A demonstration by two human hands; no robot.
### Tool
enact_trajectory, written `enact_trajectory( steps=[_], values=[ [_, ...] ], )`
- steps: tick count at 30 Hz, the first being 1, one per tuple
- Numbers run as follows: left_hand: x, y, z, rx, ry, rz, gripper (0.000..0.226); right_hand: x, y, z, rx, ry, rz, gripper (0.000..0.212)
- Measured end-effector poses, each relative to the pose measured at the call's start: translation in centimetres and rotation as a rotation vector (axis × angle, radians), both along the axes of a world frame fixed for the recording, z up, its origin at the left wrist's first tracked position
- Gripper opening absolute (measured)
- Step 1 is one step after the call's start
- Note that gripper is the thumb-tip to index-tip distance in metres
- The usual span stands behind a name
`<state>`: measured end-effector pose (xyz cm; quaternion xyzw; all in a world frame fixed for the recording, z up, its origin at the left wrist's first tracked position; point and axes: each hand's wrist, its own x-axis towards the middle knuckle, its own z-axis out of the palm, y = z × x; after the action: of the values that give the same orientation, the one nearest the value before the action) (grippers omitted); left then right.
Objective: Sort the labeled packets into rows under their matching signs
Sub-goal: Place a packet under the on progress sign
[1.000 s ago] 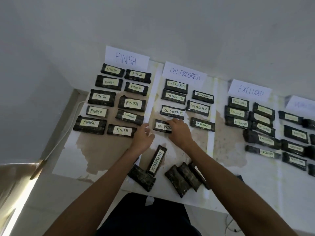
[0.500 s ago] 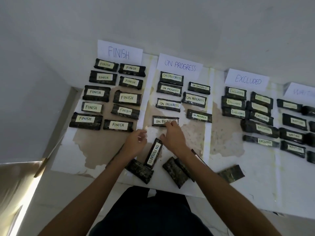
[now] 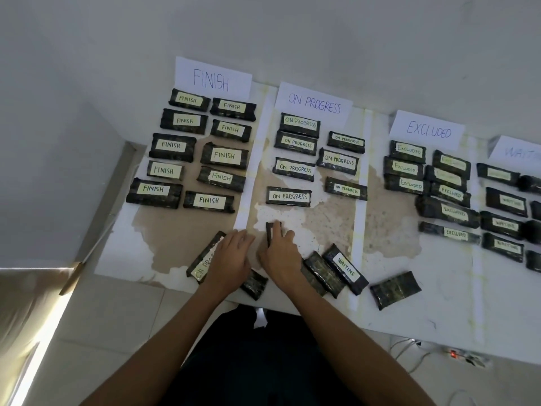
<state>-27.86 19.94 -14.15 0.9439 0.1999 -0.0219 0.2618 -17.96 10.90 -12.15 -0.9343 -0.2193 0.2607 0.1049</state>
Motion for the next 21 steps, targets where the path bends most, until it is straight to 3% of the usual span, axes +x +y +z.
enact_trajectory(
  steps=[4, 13, 21],
  values=[
    [1.9, -0.6, 0.5, 0.014, -0.062, -0.026, 0.052, 3.4, -1.7, 1.0, 0.004, -0.078, 0.07, 0.054],
    [7.3, -3.2, 0.3, -0.053, 0.041, -0.125, 0.05, 14.2, -6.3, 1.1, -0.12, -0.226, 0.241, 0.047],
    [9.0, -5.0, -0.3, -0.027, 0.091, -0.117, 0.051, 16.8, -8.3, -0.8, 0.03, -0.211, 0.319, 0.046]
  ],
)
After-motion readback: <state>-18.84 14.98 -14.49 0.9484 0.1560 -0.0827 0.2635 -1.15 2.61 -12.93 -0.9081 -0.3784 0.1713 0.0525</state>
